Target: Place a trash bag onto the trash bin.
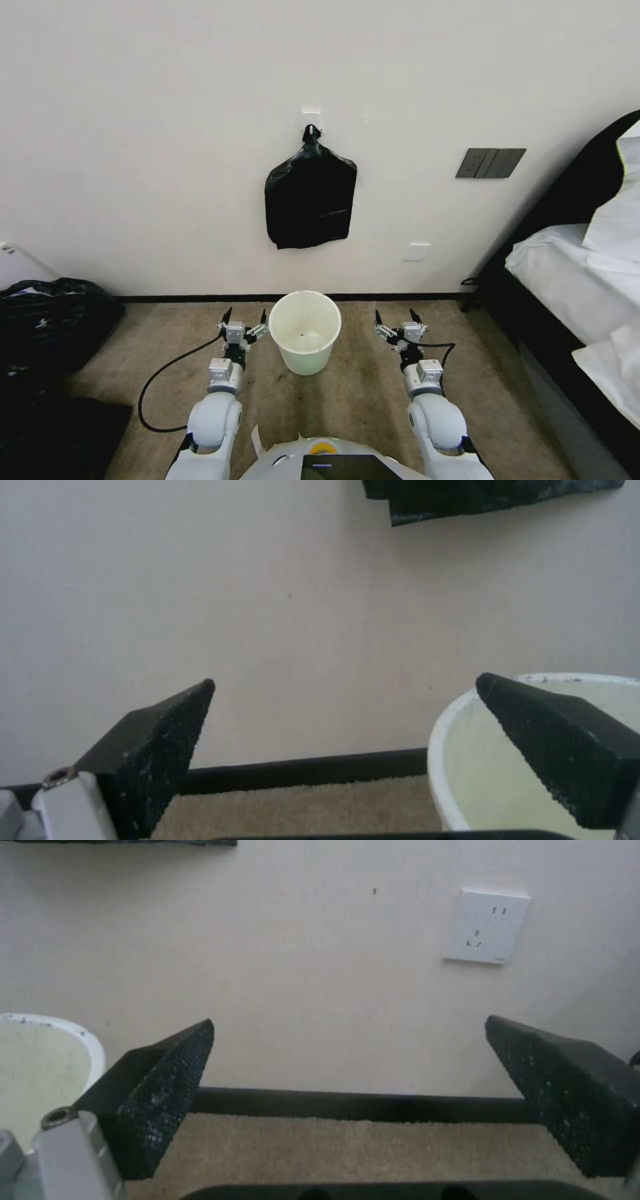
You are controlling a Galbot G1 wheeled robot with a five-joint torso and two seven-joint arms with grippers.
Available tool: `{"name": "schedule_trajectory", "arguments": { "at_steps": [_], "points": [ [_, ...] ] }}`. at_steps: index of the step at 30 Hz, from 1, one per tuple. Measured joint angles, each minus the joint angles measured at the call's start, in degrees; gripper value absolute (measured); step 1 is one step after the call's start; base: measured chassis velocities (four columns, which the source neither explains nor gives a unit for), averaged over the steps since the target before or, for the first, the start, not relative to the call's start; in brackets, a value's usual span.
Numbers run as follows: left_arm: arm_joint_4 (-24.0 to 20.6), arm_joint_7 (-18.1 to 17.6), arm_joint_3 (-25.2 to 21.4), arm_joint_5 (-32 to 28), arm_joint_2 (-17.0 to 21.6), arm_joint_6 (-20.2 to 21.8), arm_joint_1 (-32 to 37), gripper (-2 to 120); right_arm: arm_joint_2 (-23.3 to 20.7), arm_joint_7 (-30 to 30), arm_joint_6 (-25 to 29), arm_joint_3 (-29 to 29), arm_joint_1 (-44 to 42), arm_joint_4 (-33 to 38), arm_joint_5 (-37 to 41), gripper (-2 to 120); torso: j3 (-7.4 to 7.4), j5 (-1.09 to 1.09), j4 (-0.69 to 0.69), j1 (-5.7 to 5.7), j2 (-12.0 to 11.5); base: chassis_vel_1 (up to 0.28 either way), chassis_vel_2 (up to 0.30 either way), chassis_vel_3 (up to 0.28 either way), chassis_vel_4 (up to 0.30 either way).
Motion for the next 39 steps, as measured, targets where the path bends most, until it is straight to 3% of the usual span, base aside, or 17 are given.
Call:
{"name": "schedule_trajectory", "arguments": {
  "at_steps": [39],
  "points": [
    [0.0, 0.0, 0.0, 0.0, 0.0, 0.0, 0.0, 100, 0.0, 0.0, 0.0, 0.0, 0.0, 0.0, 0.0, 100, 0.0, 0.0, 0.0, 0.0, 0.0, 0.0, 0.0, 0.0, 0.0]
  ]
}}
